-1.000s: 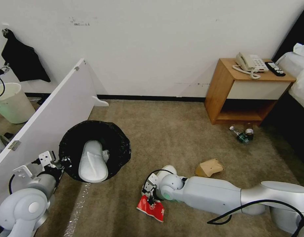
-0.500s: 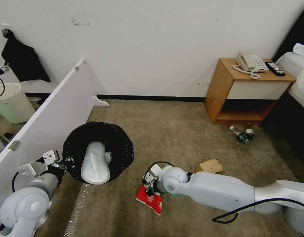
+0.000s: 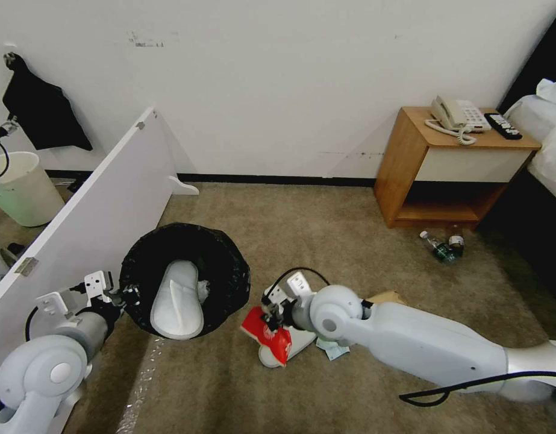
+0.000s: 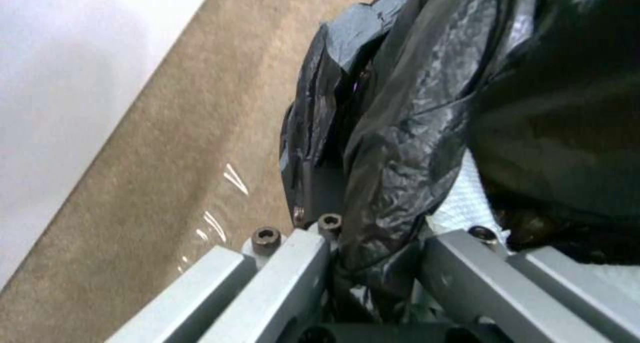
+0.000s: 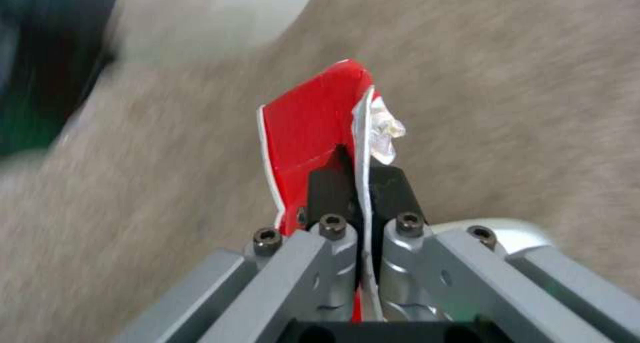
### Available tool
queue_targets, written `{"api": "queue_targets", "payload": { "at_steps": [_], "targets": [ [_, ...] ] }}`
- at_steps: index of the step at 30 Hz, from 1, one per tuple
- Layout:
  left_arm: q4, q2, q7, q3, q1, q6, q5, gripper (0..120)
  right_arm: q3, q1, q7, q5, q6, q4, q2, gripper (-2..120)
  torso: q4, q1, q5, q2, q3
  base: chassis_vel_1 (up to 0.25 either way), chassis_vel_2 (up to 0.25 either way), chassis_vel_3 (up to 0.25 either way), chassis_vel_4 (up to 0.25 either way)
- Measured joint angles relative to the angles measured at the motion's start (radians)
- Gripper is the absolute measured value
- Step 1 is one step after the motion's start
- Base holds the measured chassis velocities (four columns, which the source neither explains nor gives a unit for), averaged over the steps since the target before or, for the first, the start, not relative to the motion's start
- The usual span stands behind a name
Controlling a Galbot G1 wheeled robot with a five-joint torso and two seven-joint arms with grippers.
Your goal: Pick up the trash bin, then pick up the garbage from the floor and place it into the trash bin.
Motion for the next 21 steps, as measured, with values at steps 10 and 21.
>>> {"api": "queue_targets", "payload": {
  "at_steps": [10, 21],
  "targets": [
    [0.006, 0.092, -0.086, 0.018, -0.012, 0.052, -0.153, 0, 0.311, -0.177, -0.040, -0.126, 0.023, 0.093, -0.148, 0, 0.0001, 0.000, -0.0001, 0.000, 0.000, 0.000, 0.000, 0.000, 0.000],
    [-0.001, 0.110, -0.159, 0.082, -0.043, 0.068, -0.202, 0, 0.696, -0.504, -0.145, -0.299, 0.100, 0.208, -0.348, 0, -0.0004, 0.000, -0.0004, 0.000, 0.000, 0.000, 0.000, 0.000, 0.000]
  ]
}}
